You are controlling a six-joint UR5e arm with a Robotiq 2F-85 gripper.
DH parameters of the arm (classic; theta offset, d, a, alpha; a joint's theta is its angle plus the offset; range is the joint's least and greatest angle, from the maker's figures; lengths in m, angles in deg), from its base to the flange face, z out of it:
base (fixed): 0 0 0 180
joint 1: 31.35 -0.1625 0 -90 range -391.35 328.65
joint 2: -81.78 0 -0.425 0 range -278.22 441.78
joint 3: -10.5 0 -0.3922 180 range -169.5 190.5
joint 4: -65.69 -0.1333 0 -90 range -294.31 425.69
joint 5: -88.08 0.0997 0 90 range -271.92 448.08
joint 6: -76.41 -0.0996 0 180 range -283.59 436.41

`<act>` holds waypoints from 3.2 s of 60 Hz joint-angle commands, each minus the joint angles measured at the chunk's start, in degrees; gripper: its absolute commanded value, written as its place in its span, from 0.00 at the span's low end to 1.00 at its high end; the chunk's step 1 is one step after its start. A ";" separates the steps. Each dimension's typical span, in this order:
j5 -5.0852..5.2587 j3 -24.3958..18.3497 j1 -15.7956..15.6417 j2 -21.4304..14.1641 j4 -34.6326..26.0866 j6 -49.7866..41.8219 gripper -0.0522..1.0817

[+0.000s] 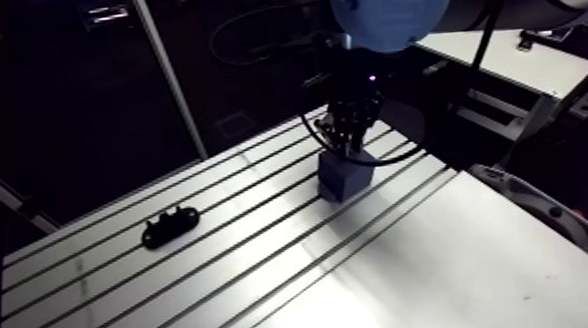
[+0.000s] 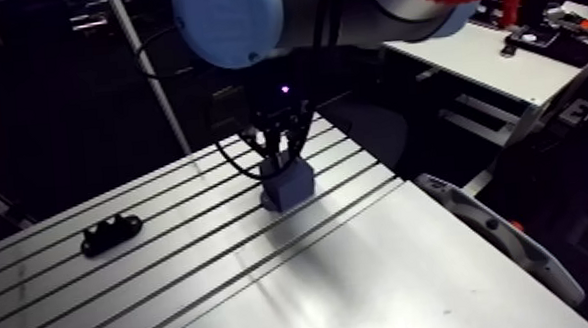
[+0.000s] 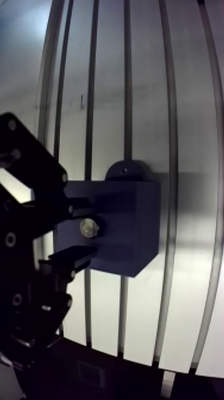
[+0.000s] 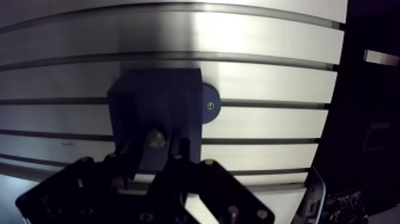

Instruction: Pick up the M10 bolt and insert it into the hex recess until seated.

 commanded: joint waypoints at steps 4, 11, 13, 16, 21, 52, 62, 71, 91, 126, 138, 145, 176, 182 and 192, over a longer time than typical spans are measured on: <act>-0.02 0.05 -0.07 0.05 0.00 0.00 0.60; -0.02 0.05 -0.07 -0.04 0.00 0.00 0.60; -0.02 0.05 -0.07 -0.04 0.00 0.00 0.60; 0.05 0.13 -0.07 -0.04 0.00 0.09 0.61; -0.02 0.14 -0.07 -0.04 0.00 0.00 0.62; -0.01 0.22 -0.16 -0.04 0.00 0.09 0.63; -0.10 0.14 -0.16 0.04 -0.08 0.09 0.64; -0.19 0.14 -0.16 0.05 -0.09 0.18 0.64; -0.20 0.14 -0.16 0.22 -0.09 0.19 0.65; -0.02 -0.21 -0.16 0.41 -0.09 0.26 0.68; 0.05 -0.21 -0.16 0.41 -0.09 0.42 0.68; 0.06 -0.28 -0.16 0.40 -0.09 0.70 0.69; -0.28 -0.21 -0.16 0.22 -0.52 4.15 0.68; -0.37 -0.21 -0.16 0.23 -0.61 5.36 0.68; -0.38 -0.38 -0.16 0.22 -0.78 7.67 0.68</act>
